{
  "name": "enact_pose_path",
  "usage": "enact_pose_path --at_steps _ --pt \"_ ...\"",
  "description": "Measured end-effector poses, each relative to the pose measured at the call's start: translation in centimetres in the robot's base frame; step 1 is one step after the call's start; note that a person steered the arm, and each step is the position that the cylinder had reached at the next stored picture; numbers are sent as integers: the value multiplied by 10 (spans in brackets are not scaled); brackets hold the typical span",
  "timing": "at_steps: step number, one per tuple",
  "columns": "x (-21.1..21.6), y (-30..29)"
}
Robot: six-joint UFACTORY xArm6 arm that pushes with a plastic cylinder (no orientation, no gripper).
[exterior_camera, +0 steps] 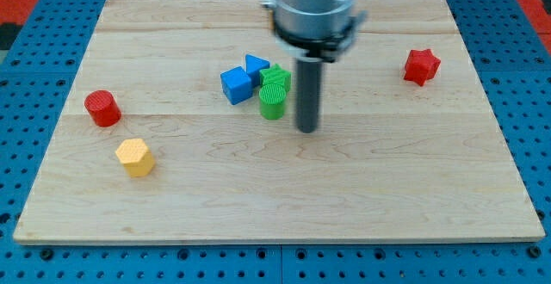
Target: Move red star to the center left
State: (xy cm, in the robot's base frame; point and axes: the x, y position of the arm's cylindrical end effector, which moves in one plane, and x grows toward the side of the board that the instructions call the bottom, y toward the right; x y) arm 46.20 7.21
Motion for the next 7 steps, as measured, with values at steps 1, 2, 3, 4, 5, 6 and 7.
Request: enact_pose_path --at_steps 1,2,3,4,5,6,7 --pt "-13 77" --pt "-51 152" --pt "-75 177" --pt "-102 177" --pt "-128 174" --pt "-131 174" --pt "-106 170"
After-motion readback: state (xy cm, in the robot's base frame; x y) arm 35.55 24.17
